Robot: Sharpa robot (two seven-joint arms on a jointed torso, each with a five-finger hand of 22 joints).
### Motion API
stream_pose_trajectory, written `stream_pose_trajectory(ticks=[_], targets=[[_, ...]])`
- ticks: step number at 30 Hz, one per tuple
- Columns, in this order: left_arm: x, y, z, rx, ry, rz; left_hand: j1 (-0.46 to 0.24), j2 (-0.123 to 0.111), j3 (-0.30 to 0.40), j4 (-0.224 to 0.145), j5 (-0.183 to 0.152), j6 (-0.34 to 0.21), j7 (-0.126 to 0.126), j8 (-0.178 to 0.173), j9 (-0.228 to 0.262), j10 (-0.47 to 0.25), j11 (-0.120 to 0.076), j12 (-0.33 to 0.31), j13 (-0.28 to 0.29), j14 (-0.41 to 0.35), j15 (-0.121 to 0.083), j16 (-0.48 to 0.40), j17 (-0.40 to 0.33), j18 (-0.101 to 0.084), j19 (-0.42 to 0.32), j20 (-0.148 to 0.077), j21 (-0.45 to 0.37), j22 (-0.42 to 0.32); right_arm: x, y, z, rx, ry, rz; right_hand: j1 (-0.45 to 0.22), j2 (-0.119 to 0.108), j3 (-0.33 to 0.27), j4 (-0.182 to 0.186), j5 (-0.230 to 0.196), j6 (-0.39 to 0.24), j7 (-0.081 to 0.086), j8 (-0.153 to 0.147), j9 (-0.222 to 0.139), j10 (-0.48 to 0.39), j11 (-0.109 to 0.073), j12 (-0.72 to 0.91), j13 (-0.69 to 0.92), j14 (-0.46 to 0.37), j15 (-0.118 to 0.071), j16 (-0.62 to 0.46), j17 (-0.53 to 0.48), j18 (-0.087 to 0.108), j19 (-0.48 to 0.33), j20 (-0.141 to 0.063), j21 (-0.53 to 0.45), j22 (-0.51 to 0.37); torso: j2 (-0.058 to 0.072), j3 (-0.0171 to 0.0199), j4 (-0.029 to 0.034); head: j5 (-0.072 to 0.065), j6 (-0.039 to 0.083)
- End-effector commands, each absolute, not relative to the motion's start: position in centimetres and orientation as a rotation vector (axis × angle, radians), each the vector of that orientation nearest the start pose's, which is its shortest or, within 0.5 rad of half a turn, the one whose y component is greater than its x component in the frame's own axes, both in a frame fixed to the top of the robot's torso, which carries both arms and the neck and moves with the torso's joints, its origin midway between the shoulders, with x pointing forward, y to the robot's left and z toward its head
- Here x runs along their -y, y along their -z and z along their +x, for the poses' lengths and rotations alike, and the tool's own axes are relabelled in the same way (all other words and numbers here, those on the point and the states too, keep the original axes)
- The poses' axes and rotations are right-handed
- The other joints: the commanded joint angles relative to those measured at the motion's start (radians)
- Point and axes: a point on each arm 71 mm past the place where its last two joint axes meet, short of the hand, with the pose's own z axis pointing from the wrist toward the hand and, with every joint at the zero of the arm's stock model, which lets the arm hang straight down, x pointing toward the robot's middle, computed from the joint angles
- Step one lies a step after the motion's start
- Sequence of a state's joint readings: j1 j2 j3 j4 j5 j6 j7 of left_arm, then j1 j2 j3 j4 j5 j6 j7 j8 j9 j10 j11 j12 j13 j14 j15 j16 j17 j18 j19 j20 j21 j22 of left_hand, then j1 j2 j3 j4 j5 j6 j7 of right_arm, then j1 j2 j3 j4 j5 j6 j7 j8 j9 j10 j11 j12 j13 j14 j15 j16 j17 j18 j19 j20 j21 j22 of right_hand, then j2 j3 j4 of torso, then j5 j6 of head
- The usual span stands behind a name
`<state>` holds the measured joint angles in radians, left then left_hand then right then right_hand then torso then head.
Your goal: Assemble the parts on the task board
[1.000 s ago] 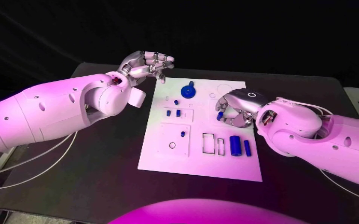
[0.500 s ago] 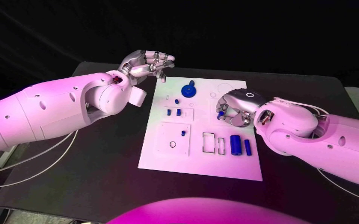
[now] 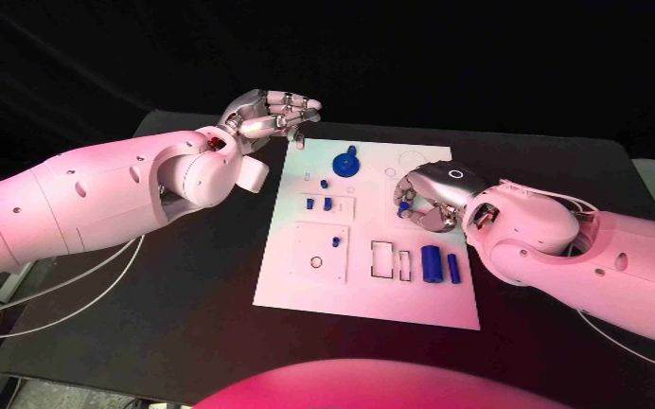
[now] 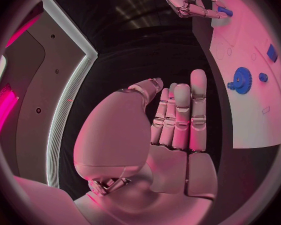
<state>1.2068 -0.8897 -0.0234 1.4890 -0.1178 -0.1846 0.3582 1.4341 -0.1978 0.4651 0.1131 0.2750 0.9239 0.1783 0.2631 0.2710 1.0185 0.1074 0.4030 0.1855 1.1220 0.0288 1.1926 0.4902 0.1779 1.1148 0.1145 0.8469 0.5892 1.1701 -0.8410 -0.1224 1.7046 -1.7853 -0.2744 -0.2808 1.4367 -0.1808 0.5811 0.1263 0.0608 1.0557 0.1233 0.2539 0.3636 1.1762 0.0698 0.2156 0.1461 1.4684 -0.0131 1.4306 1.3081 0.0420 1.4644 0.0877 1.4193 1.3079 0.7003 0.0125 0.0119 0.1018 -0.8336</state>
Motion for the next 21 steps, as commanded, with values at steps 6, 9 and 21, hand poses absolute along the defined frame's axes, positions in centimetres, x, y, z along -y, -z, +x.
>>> stream_pose_trajectory(ticks=[6, 9, 21], targets=[[-23.3, 17.0, 49.6, -1.488, 1.573, -0.981, -0.006, 0.008, 0.005, -0.001, -0.003, -0.01, 0.0, 0.005, 0.001, -0.005, 0.0, 0.007, 0.002, -0.01, 0.0, -0.005, -0.002, 0.007, -0.005, 0.0, -0.003, -0.002, 14.9, 19.4, 41.7, -1.576, -0.607, -0.416, 0.003, 0.012, 0.007, -0.008, 0.006, 0.009, 0.002, 0.009, 0.008, 0.024, -0.013, 0.002, 0.004, 0.051, -0.008, 0.005, 0.014, -0.012, 0.066, -0.007, 0.01, 0.203, -0.001, -0.0001, -0.001, 0.0, 0.0], [-23.2, 17.0, 49.6, -1.488, 1.573, -0.981, -0.006, 0.008, 0.005, -0.001, -0.003, -0.01, 0.0, 0.005, 0.001, -0.005, 0.0, 0.007, 0.002, -0.01, 0.0, -0.005, -0.002, 0.007, -0.005, 0.0, -0.003, -0.002, 14.8, 18.3, 41.0, -1.548, -0.641, -0.402, 0.002, 0.011, 0.008, -0.009, 0.006, 0.01, 0.002, 0.01, 0.009, 0.025, -0.013, 0.001, 0.004, 0.051, -0.008, 0.006, 0.016, -0.013, 0.067, -0.008, 0.012, 0.204, -0.001, -0.0005, -0.0004, 0.001, 0.001], [-23.0, 17.0, 49.6, -1.491, 1.579, -0.979, -0.006, 0.008, 0.005, -0.001, -0.003, -0.01, 0.0, 0.005, 0.001, -0.005, 0.0, 0.007, 0.002, -0.01, 0.0, -0.005, -0.002, 0.007, -0.005, 0.0, -0.003, -0.002, 11.3, 16.6, 38.3, -1.483, -0.816, -0.397, -0.001, 0.007, 0.009, -0.013, 0.008, 0.012, 0.002, 0.012, 0.011, 0.027, -0.013, -0.001, 0.005, 0.051, -0.008, 0.007, 0.016, -0.013, 0.067, -0.008, 0.011, 0.204, -0.001, -0.0006, 0.0002, 0.017, -0.005]])
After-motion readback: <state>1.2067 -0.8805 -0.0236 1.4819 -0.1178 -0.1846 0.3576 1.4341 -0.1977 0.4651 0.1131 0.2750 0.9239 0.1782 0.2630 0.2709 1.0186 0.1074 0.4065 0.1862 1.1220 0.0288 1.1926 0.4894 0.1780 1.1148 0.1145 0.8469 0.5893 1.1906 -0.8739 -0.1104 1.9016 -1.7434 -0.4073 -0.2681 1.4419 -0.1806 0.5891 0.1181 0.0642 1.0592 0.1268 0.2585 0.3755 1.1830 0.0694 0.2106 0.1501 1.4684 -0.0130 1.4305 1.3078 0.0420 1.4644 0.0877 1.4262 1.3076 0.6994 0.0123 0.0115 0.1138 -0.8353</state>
